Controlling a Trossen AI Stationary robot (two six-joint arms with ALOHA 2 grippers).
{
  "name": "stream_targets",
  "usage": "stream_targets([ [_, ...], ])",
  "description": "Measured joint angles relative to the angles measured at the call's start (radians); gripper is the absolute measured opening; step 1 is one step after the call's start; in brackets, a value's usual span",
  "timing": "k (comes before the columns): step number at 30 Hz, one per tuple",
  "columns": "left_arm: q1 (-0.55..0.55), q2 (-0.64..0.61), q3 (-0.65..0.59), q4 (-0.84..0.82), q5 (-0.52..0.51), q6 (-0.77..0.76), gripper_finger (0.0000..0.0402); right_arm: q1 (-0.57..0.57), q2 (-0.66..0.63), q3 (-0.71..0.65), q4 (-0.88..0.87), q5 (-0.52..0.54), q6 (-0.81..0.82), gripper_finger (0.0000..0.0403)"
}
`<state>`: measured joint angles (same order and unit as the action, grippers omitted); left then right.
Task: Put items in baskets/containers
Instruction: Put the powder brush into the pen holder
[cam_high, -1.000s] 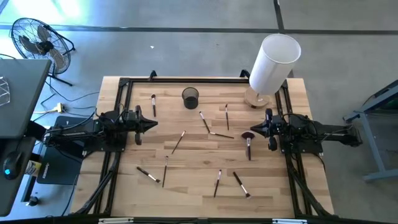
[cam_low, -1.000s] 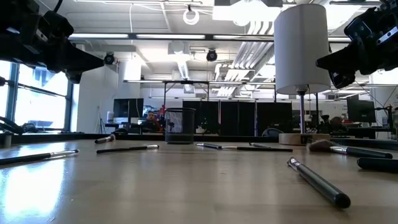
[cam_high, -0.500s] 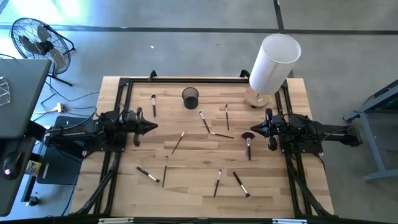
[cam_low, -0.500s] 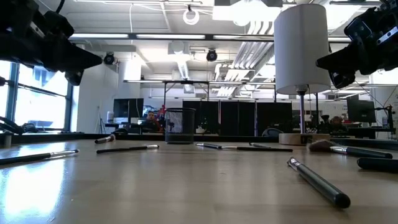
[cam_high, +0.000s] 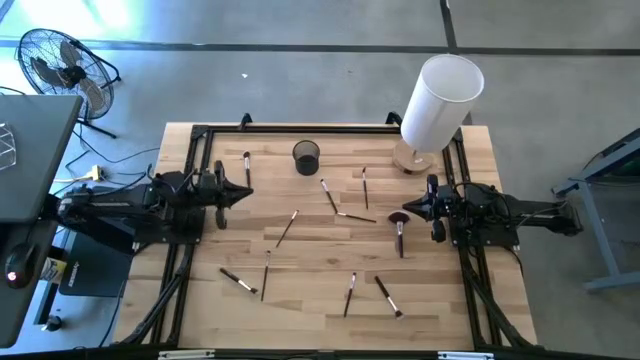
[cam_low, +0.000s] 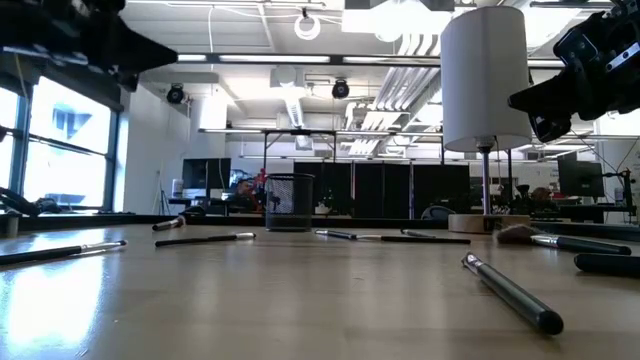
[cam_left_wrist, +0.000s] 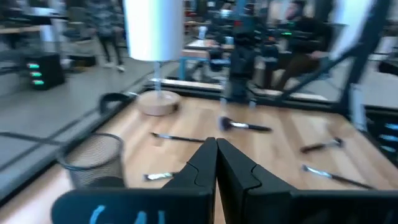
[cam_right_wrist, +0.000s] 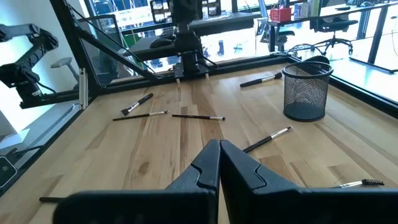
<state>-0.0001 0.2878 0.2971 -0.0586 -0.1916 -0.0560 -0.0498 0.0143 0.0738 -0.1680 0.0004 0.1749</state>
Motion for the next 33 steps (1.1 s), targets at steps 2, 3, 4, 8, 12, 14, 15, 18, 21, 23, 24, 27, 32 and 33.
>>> stream_targets([
  [2,-0.028,0.065,0.042,-0.002,-0.061,0.000,0.0001,0.000,0.000,0.000,0.000,0.000,0.000,0.0005],
  [3,-0.041,0.098,0.064,-0.006,-0.093,0.000,0.0000,0.000,0.000,0.000,0.000,0.000,0.000,0.0005],
  [4,-0.051,0.131,0.089,-0.012,-0.123,0.000,0.0000,0.000,0.000,0.000,0.000,0.000,0.000,0.0005],
  [8,-0.074,0.247,0.195,-0.092,-0.187,0.000,0.0000,0.000,0.000,0.000,0.000,0.000,0.000,0.0005],
  [12,-0.073,0.348,0.288,-0.144,-0.190,-0.003,0.0000,0.000,0.000,0.000,0.000,0.000,0.000,0.0005],
  [14,-0.073,0.392,0.325,-0.146,-0.190,-0.004,0.0000,0.000,0.000,0.000,0.000,0.000,0.000,0.0005],
  [15,-0.073,0.410,0.340,-0.146,-0.190,-0.004,0.0000,0.000,0.000,0.000,0.000,0.000,0.000,0.0005],
  [18,-0.073,0.463,0.378,-0.145,-0.219,-0.001,0.0000,0.000,0.000,0.000,0.000,0.000,0.000,0.0005],
  [21,-0.073,0.511,0.401,-0.144,-0.306,-0.001,0.0000,0.000,0.000,0.000,0.000,0.000,0.000,0.0005],
  [23,-0.072,0.537,0.405,-0.146,-0.376,-0.001,0.0000,0.000,0.000,0.000,0.000,0.000,0.000,0.0005],
  [24,-0.072,0.549,0.407,-0.147,-0.412,-0.001,0.0000,0.000,0.000,0.000,0.000,0.000,0.000,0.0005],
  [27,-0.072,0.586,0.409,-0.137,-0.518,-0.021,0.0002,0.000,0.000,0.000,0.000,0.000,0.000,0.0005],
  [32,-0.039,0.644,0.409,-0.118,-0.665,-0.155,0.0013,0.000,0.000,0.000,0.000,0.000,0.000,0.0005],
  [33,-0.016,0.653,0.409,-0.123,-0.673,-0.195,0.0016,0.000,0.000,0.000,0.000,0.000,0.000,0.0005],
])
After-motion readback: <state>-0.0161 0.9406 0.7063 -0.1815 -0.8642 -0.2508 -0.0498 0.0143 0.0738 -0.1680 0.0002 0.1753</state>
